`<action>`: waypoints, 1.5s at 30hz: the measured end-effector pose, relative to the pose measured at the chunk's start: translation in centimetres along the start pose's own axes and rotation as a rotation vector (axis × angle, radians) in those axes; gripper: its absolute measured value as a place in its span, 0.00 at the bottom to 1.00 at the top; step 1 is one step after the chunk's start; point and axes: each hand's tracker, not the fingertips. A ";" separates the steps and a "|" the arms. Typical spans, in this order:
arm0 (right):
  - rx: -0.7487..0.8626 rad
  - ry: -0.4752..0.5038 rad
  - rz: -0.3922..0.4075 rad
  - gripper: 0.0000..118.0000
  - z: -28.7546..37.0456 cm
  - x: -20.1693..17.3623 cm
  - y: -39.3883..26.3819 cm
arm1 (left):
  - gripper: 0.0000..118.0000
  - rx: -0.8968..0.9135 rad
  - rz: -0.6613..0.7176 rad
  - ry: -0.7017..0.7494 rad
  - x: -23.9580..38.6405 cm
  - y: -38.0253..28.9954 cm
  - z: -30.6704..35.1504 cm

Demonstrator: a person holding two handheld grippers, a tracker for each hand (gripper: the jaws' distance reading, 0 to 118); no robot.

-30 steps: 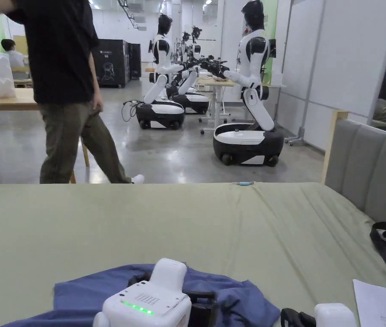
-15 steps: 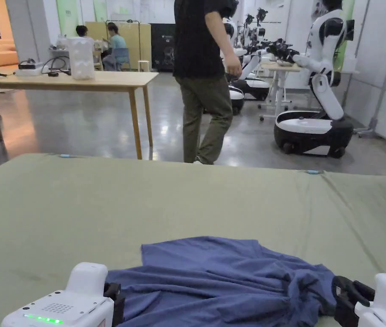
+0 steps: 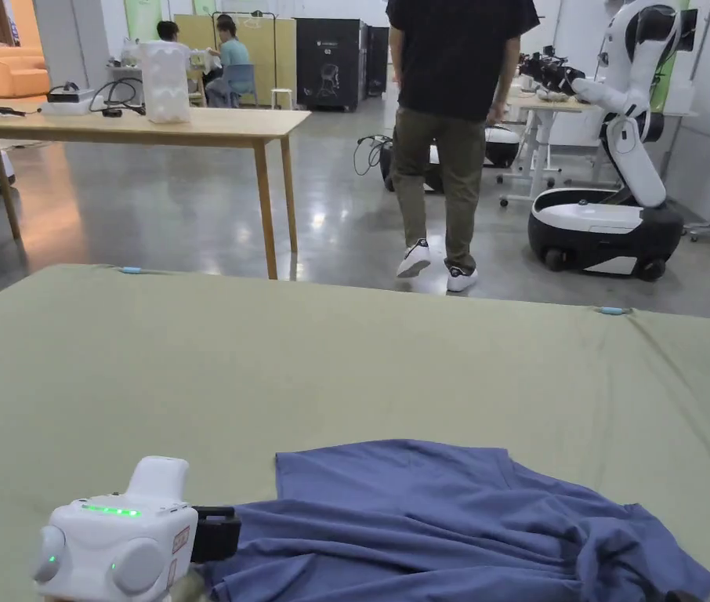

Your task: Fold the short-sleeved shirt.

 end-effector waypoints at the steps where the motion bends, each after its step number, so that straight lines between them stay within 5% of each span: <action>1: -0.006 -0.005 -0.004 0.01 -0.5 0.6 -0.3 | 0.99 -0.084 0.001 0.036 -0.2 0.4 -1.7; 7: -0.058 -0.054 -0.036 0.01 -2.7 4.0 -0.4 | 0.95 -0.245 -0.041 0.105 0.2 0.2 -8.5; 11: -0.165 -0.156 -0.059 0.01 -4.9 7.2 0.5 | 0.56 -0.268 -0.041 0.025 0.8 -0.5 -8.3; 12: -0.181 -0.171 -0.077 0.01 -5.9 8.4 0.6 | 0.35 -0.241 -0.053 -0.002 1.1 -0.3 -7.6; 13: -0.196 -0.175 -0.106 0.01 -6.9 9.8 0.7 | 0.01 -0.206 -0.078 0.000 2.0 0.1 -6.0; 15: -0.240 -0.176 -0.143 0.01 -9.2 11.8 1.3 | 0.01 -0.159 -0.059 0.014 3.7 0.7 -2.7; 16: -0.253 -0.178 -0.147 0.16 -10.8 12.7 1.7 | 0.01 -0.135 -0.032 -0.001 4.2 1.0 -1.3; 18: -0.311 -0.205 -0.147 0.76 -13.4 13.7 2.3 | 0.01 -0.183 0.022 -0.062 2.4 2.5 -2.1; 19: -0.351 -0.214 -0.132 0.94 -14.8 13.9 2.7 | 0.01 -0.177 0.015 -0.062 2.4 3.0 -1.5; 28: -0.449 -0.233 -0.034 0.92 -22.1 13.4 2.4 | 0.01 -0.153 -0.040 -0.037 2.7 4.0 -1.2; 30: -0.515 -0.192 0.025 0.67 -22.7 12.3 1.2 | 0.01 -0.157 -0.041 -0.031 2.7 3.5 -1.5; 31: -0.556 -0.184 0.055 0.34 -23.0 11.9 0.5 | 0.01 -0.163 -0.040 -0.031 2.6 3.4 -1.8; 34: -0.489 -0.188 0.011 0.08 -20.8 11.2 1.3 | 0.01 -0.160 -0.038 -0.019 2.8 3.1 -1.3; 41: -0.257 -0.142 -0.097 0.07 -15.0 12.9 8.0 | 0.01 -0.072 -0.033 -0.013 0.9 6.6 2.6; 45: -0.100 -0.109 -0.079 0.07 -10.2 12.1 14.4 | 0.00 0.024 -0.097 0.021 0.6 11.1 6.3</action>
